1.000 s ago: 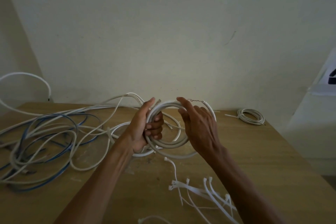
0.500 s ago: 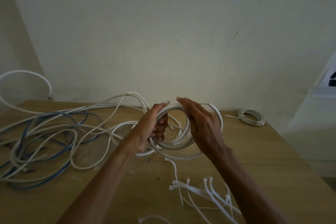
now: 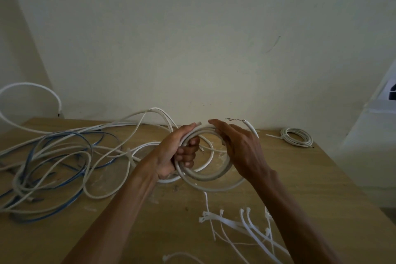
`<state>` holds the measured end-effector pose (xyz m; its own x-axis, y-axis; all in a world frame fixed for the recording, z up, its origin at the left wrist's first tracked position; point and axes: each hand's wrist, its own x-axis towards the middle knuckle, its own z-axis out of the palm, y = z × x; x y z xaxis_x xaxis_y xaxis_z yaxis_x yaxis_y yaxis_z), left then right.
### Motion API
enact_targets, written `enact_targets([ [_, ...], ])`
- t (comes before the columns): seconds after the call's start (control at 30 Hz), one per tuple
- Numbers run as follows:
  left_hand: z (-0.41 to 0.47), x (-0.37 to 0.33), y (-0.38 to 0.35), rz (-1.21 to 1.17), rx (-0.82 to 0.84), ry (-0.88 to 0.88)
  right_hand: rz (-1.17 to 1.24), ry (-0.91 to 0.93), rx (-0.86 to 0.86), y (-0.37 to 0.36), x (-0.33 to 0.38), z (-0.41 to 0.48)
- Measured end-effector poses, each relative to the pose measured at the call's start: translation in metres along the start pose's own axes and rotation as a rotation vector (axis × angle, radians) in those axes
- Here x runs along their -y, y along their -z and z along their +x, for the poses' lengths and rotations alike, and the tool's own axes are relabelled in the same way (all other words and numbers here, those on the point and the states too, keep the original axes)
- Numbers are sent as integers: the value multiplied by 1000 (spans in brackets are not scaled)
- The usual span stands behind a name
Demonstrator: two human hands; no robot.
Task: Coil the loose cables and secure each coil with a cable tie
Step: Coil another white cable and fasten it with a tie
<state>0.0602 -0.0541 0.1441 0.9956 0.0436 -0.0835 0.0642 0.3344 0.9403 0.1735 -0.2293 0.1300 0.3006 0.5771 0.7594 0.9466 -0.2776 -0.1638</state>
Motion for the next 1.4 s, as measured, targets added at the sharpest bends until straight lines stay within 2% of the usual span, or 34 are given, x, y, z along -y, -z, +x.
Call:
enact_targets([
  [0.1,-2,-3,2,45,-36,-9,64,44,42,2,5,1],
  [0.23,-7,-5,0,98,-5,86,68,132,87,0,13,3],
  [0.37,-7,-3,-9,122,-108,96,14,174,15,-9,13,1],
  [0.47,-5,-2,-10,156,-175,58,48,107,-31,-11,11,3],
  [0.6,-3,-3,-4,113,-279,17,229,-164,98,-11,10,4],
  [0.63,-2,-2,-4,111,-308,1,240,-183,100,-12,11,4],
  [0.73,-1,2,-9,166,-356,-33,94,-75,-19,-16,12,2],
  [0.87,-2,-1,-12,167,-296,-2,-9,-88,-72,-17,10,1],
  [0.93,0,0,-13,150,-377,-9,27,-106,-20,-14,15,3],
  [1.03,2,2,-10,133,-519,-79,215,-223,117,4,17,9],
  [1.1,0,-2,-5,91,-559,-145,366,-293,42,17,16,12],
  [1.17,-2,-8,-3,67,-581,-197,613,-422,-121,27,19,16],
  [1.23,-3,-10,-4,59,-609,-234,698,-521,-294,34,21,17],
  [1.3,-2,-9,-4,30,-638,-266,641,-571,-416,38,20,17],
  [1.33,-1,-9,-3,-1,-652,-279,572,-566,-425,39,19,17],
  [1.4,-1,-8,-2,-67,-676,-308,346,-549,-310,37,11,15],
])
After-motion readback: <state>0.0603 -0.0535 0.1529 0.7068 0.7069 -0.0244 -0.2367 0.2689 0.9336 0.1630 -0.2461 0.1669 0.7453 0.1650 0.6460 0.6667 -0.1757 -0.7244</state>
